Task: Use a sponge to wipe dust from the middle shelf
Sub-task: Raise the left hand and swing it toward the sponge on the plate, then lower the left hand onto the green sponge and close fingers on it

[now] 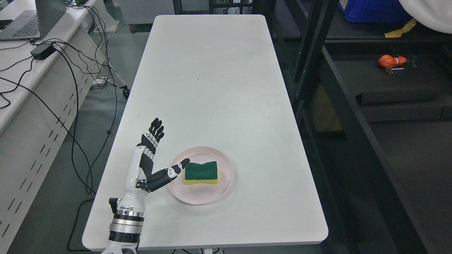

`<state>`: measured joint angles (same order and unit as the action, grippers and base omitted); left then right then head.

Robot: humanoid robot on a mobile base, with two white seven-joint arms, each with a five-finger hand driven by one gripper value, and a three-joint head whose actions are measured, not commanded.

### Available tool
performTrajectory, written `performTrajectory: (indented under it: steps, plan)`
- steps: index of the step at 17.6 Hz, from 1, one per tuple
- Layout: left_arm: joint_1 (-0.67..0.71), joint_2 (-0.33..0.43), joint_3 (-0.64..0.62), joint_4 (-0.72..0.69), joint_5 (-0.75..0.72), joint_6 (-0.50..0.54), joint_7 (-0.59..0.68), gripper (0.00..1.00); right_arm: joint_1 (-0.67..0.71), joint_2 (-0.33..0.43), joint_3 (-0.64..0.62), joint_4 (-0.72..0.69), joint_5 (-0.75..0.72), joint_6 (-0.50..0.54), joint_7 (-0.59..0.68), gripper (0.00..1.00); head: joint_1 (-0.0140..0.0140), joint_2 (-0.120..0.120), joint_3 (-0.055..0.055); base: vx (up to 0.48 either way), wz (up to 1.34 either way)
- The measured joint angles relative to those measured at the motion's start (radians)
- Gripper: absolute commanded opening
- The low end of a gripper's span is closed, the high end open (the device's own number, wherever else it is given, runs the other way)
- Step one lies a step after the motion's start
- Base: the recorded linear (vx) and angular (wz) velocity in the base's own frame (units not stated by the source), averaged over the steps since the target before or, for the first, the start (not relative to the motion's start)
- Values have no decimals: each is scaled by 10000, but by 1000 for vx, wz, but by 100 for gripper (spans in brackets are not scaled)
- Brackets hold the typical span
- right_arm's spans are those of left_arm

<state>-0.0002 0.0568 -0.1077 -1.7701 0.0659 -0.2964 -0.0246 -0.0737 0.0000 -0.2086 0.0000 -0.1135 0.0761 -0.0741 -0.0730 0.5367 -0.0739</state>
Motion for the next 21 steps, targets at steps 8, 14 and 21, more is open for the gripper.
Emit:
performTrajectory:
  steps: [8, 14, 21]
  plan:
    - [-492, 2271, 559, 286, -2806, -2168, -2641, 98, 0, 0, 0, 0, 0, 0, 0, 100, 0, 0, 0, 17, 52]
    - [-1887, 3665, 884, 646, -5275, -2428, -3940, 98, 0, 0, 1, 0, 0, 0, 0, 100, 0, 0, 0, 0, 0]
    - [-4056, 4606, -47, 1261, -7395, -2868, -4148, 97, 1, 0, 1, 0, 0, 0, 0, 100, 0, 0, 0, 0, 0]
